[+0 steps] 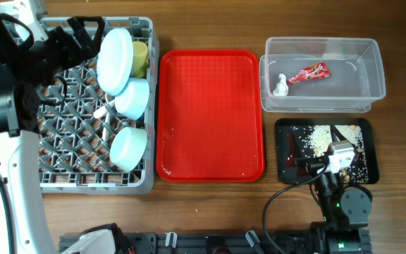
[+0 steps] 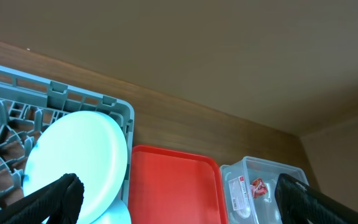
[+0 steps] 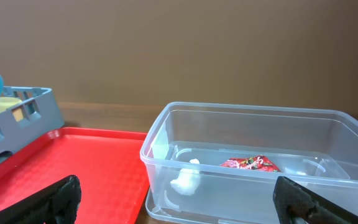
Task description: Sort waste into correct bins and load items into the dishwasher rack
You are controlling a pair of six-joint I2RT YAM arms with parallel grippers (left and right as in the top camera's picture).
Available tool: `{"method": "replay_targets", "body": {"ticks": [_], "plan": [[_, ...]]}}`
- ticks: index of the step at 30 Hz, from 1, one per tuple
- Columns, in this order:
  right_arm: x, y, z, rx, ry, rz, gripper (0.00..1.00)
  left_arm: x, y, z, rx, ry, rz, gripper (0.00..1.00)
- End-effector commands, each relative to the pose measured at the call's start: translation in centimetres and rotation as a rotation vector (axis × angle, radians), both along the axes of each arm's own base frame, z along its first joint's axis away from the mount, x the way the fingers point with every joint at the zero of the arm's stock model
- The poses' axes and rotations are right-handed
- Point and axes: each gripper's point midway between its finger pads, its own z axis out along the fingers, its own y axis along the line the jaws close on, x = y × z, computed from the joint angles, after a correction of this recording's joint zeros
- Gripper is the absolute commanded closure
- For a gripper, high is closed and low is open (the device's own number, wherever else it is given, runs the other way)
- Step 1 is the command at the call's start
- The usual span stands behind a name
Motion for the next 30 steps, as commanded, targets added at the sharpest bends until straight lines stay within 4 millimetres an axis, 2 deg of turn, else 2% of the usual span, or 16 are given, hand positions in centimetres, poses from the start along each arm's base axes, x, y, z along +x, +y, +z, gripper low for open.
{"method": "replay_targets", "body": {"ticks": [1, 6, 8, 10, 12, 14, 16, 18, 19, 20, 21, 23, 24, 26, 28, 30], "plan": [[-0.1, 0.3, 0.3, -0.017, -0.018, 0.017, 0.0, 0.0, 0.0, 0.2, 0.006, -0.008, 0.001, 0.0], [-0.1, 0.3, 0.3, -0.018, -0.018, 0.017, 0.0, -0.2, -0.3, 0.0, 0.004, 0.003, -0.004, 0.0], [-0.1, 0.3, 0.3, -0.017, -0.017, 0.017, 0.0, -1.0, -1.3, 1.0, 0.009, -0.024, -0.028, 0.0], [-0.1, 0.3, 0.3, -0.017, -0.015, 0.017, 0.0, -2.9, -3.2, 3.2, 0.019, -0.087, -0.07, 0.0], [-0.1, 0.3, 0.3, -0.017, -0.015, 0.017, 0.0, -5.8, -5.4, 5.6, 0.028, -0.165, -0.124, 0.0], [-0.1, 0.3, 0.3, -0.017, -0.015, 0.017, 0.0, -9.6, -7.7, 5.8, 0.027, -0.208, -0.193, 0.0], [-0.1, 0.3, 0.3, -0.017, -0.015, 0.017, 0.0, -12.6, -8.7, 4.0, 0.023, -0.21, -0.23, 0.0], [-0.1, 0.3, 0.3, -0.018, -0.015, 0.017, 0.0, -15.2, -8.6, -0.2, 0.022, -0.177, -0.228, 0.0], [-0.1, 0.3, 0.3, -0.017, -0.015, 0.017, 0.0, -16.7, -8.6, -4.1, 0.018, -0.134, -0.228, 0.0], [-0.1, 0.3, 0.3, -0.018, -0.015, 0.017, 0.0, -19.2, -8.3, -11.4, 0.015, -0.026, -0.214, 0.0], [-0.1, 0.3, 0.3, -0.018, -0.015, 0.017, 0.0, -20.1, -7.9, -14.1, 0.02, 0.019, -0.193, 0.0], [-0.1, 0.3, 0.3, -0.017, -0.015, 0.017, 0.0, -20.3, -7.4, -16.6, 0.035, 0.004, -0.168, 0.0], [-0.1, 0.3, 0.3, -0.017, -0.015, 0.017, 0.0, -19.7, -7.2, -16.7, 0.044, -0.045, -0.157, 0.0], [-0.1, 0.3, 0.3, -0.018, -0.015, 0.017, 0.0, -18.2, -7.1, -15.3, 0.057, -0.199, -0.145, 0.0], [-0.1, 0.3, 0.3, -0.017, -0.015, 0.017, 0.01, -16.4, -6.8, -11.6, 0.08, -0.48, -0.111, 0.0], [-0.1, 0.3, 0.3, -0.017, -0.015, 0.017, 0.0, -15.9, -6.1, -9.5, 0.096, -0.661, -0.059, 0.0]]}}
